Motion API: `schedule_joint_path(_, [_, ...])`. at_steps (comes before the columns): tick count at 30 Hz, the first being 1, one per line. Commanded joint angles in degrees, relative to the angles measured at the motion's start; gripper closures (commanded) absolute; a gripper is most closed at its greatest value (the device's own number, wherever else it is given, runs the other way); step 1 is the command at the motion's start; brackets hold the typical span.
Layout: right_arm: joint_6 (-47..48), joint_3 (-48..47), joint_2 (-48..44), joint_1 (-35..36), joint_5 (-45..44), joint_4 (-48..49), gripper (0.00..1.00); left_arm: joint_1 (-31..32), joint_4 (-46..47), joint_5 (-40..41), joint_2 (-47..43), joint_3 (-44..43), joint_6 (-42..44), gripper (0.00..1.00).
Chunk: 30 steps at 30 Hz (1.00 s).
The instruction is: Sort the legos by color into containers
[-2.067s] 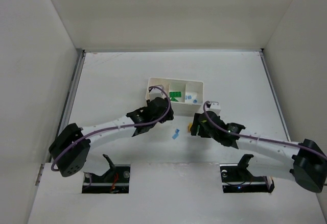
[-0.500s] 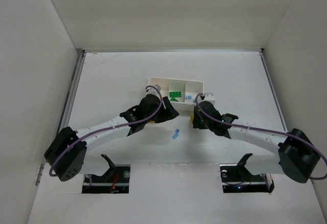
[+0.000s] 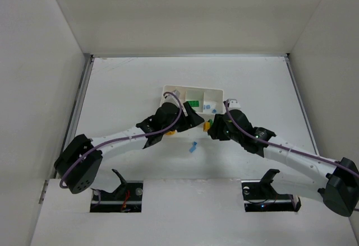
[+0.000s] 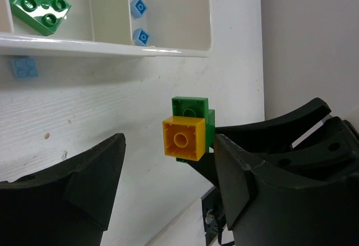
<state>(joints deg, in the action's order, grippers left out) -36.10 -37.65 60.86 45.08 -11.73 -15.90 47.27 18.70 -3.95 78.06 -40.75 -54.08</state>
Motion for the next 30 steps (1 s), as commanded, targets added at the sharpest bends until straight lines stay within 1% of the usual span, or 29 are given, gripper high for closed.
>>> schedule_joint_path(1, [-1.43, 0.12, -1.53, 0.49, 2.93, 4.21, 0.69, 0.5, 5.73, -2.03, 1.56, -1.08, -1.63, 0.38])
schedule_joint_path(9, [-3.37, 1.53, -2.33, 0.4, 7.15, 7.02, 0.69, 0.5, 9.86, -3.09, 3.85, 0.23, -4.89, 0.42])
schedule_joint_path(14, [-3.89, 1.79, -1.97, 0.23, 7.24, 8.16, 0.69, 0.68, 11.36, -3.09, 4.47, 0.85, -6.47, 0.52])
schedule_joint_path(18, [-4.68, 2.23, -1.45, -0.21, 8.03, 10.09, 0.69, 0.68, 11.62, -2.82, 4.56, 1.64, -7.52, 0.57])
schedule_joint_path(22, [-5.56, 2.05, -0.48, -1.0, 8.39, 11.33, 0.69, 0.59, 11.62, -3.0, 4.38, 2.17, -8.4, 0.57])
schedule_joint_path(30, [-6.7, 1.61, -0.04, -2.5, 8.21, 12.39, 0.69, 0.24, 11.62, -2.47, 2.97, 3.4, -9.2, 0.54])
